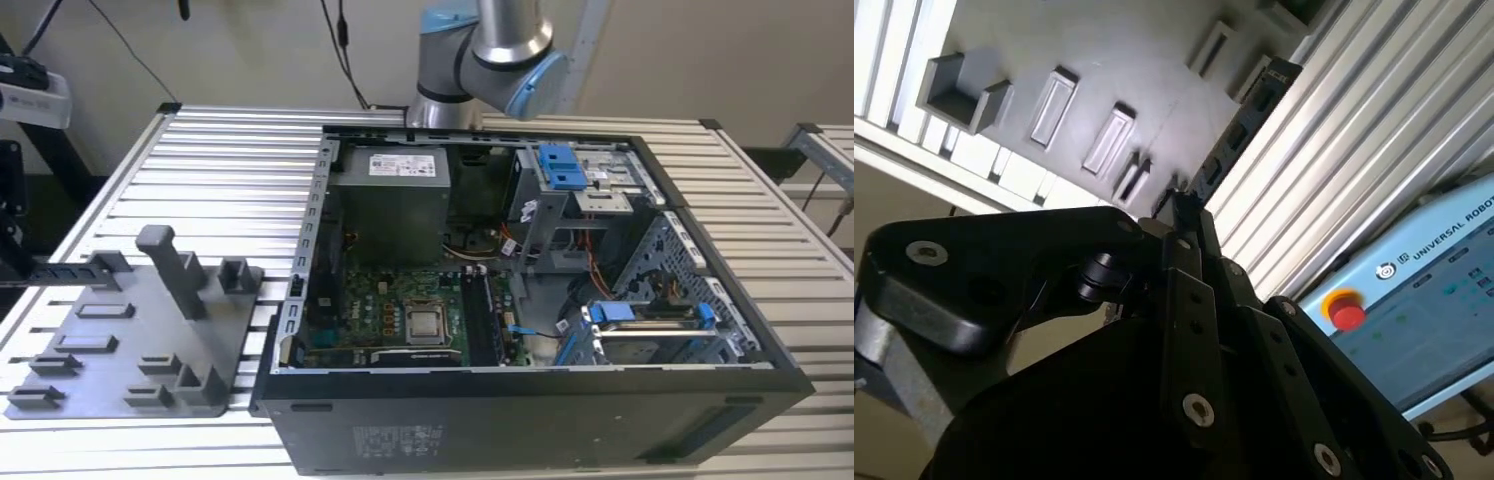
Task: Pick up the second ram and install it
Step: 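Pick up the second ram and move it above second insertion slot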
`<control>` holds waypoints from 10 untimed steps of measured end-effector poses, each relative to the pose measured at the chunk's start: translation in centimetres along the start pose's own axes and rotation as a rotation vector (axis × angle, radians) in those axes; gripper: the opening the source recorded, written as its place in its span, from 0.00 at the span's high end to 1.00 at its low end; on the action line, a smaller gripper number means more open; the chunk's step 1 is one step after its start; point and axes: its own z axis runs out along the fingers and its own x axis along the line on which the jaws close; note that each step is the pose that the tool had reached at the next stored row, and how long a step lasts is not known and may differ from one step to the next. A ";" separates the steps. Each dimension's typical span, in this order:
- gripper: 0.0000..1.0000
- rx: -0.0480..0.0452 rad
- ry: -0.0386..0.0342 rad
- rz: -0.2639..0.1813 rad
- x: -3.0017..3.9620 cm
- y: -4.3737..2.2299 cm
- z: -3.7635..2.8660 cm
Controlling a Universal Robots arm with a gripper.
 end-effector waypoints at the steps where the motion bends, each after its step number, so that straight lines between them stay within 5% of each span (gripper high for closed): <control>1: 0.86 -0.0001 0.0000 0.000 0.00 0.00 -0.28; 10: 0.86 0.0000 -0.0005 0.000 0.04 0.02 -3.83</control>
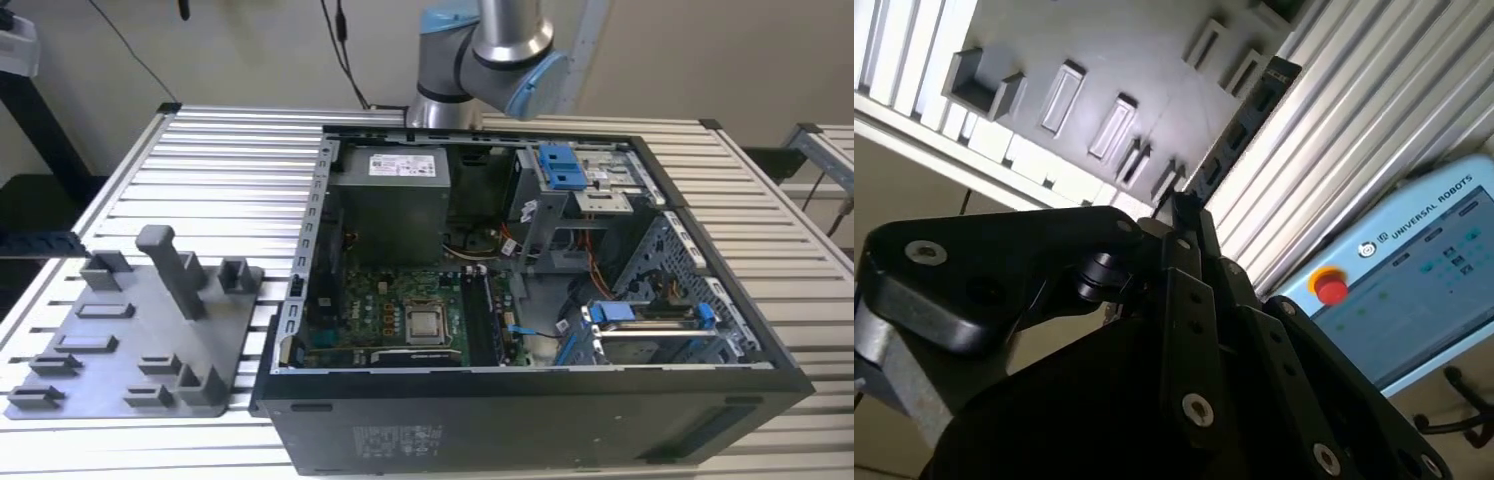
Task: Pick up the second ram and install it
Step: 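Pick up the second ram and move it above second insertion slot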
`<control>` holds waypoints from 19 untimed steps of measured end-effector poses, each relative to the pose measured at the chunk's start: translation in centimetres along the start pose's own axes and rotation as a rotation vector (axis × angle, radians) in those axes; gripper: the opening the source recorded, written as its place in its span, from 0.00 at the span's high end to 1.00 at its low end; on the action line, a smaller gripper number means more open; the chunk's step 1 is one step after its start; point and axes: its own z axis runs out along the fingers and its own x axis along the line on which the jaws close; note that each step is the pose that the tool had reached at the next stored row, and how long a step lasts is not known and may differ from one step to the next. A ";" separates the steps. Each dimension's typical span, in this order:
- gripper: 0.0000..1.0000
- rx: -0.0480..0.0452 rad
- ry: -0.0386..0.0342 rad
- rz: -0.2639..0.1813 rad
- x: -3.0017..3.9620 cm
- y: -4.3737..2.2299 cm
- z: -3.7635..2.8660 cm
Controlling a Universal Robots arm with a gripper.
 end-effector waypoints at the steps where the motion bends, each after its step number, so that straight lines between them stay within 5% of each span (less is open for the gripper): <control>1: 0.86 -0.0001 0.0000 0.000 0.01 0.01 -0.44; 7: 0.86 0.0000 0.0000 0.000 0.03 0.02 -2.36; 13: 0.86 0.0000 0.0001 0.000 0.05 -0.07 -2.53; 19: 0.86 -0.0010 0.0000 0.000 0.10 -1.59 -2.53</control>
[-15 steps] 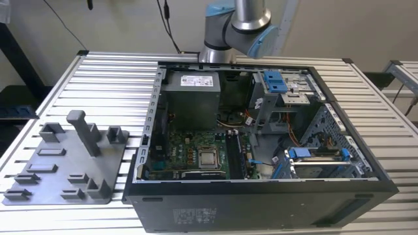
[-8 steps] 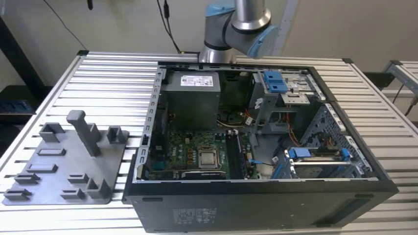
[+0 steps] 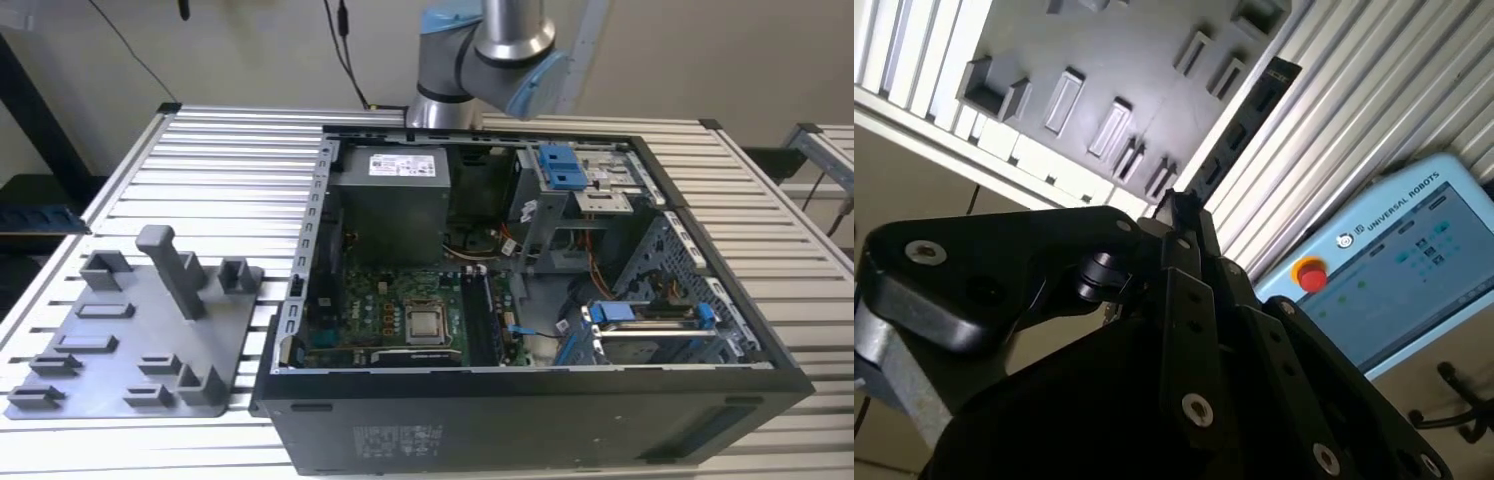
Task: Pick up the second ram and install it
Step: 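Pick up the second ram and move it above second insertion slot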
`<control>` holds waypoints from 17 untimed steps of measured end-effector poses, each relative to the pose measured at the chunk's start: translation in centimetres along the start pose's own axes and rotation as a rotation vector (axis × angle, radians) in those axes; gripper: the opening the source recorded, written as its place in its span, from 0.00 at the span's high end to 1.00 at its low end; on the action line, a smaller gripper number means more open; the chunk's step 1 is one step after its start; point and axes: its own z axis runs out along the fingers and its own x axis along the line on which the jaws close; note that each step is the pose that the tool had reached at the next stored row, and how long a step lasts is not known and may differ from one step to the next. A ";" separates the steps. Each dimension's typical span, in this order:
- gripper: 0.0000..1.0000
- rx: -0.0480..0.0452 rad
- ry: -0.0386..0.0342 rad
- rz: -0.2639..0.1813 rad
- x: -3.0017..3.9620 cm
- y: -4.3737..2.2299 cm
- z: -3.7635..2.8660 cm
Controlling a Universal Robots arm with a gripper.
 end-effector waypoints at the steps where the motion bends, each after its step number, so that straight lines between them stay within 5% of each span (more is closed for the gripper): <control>1: 0.86 -0.0002 0.0000 0.000 0.00 -0.34 -0.01; 11: 0.86 -0.0050 -0.0028 0.000 0.14 -4.37 -0.03; 13: 0.86 -0.0053 -0.0191 0.000 0.18 -4.80 -0.04; 16: 0.86 -0.0055 -0.0679 -0.001 0.21 -5.11 -0.03; 17: 0.86 -0.0055 -0.0702 0.003 0.20 -5.14 -0.03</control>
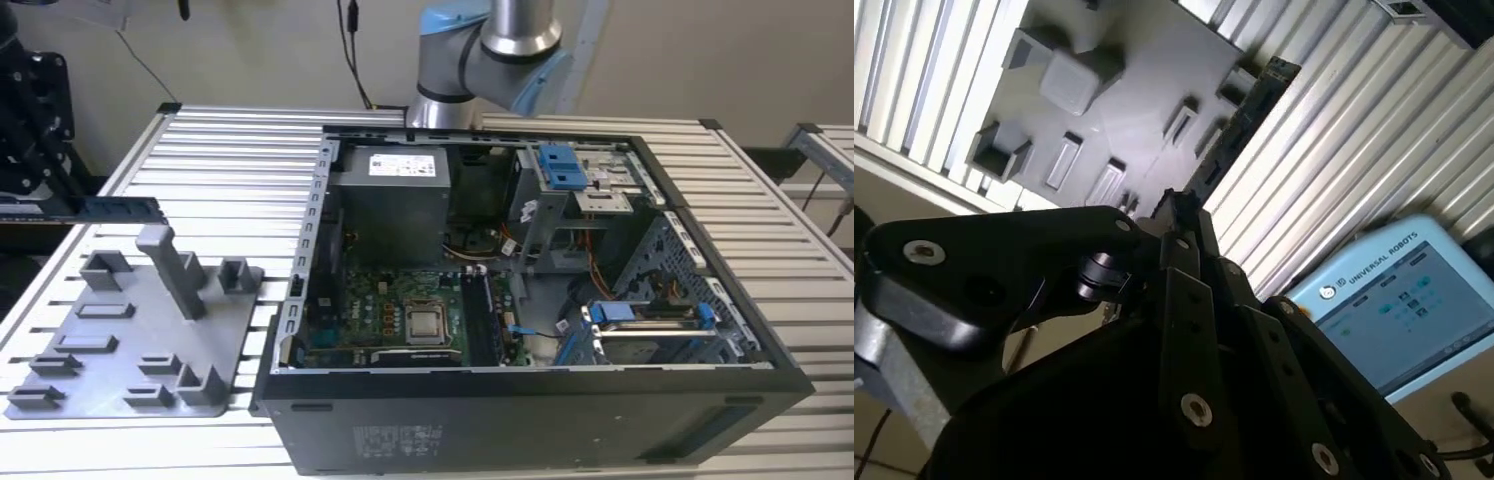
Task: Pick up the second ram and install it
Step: 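Pick up the second ram and move it above second insertion slot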
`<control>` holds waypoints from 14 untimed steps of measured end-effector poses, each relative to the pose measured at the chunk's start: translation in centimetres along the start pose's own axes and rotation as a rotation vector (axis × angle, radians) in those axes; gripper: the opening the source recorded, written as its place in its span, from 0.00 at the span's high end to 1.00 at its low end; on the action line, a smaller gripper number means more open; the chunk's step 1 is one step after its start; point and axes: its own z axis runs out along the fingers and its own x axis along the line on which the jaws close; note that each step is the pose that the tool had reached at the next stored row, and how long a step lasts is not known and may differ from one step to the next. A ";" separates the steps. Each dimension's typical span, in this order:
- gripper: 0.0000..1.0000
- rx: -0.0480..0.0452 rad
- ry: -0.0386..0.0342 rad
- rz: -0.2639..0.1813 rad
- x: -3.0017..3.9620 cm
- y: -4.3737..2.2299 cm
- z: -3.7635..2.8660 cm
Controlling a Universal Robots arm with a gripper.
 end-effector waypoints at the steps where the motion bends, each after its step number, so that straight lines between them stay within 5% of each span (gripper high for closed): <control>1: 0.86 -0.0007 -0.0001 0.002 0.00 -0.12 -0.01; 7: 0.86 -0.0082 -0.0001 0.003 -0.02 -1.73 -0.02; 14: 0.86 -0.0144 0.0001 0.004 -0.02 -1.98 -0.03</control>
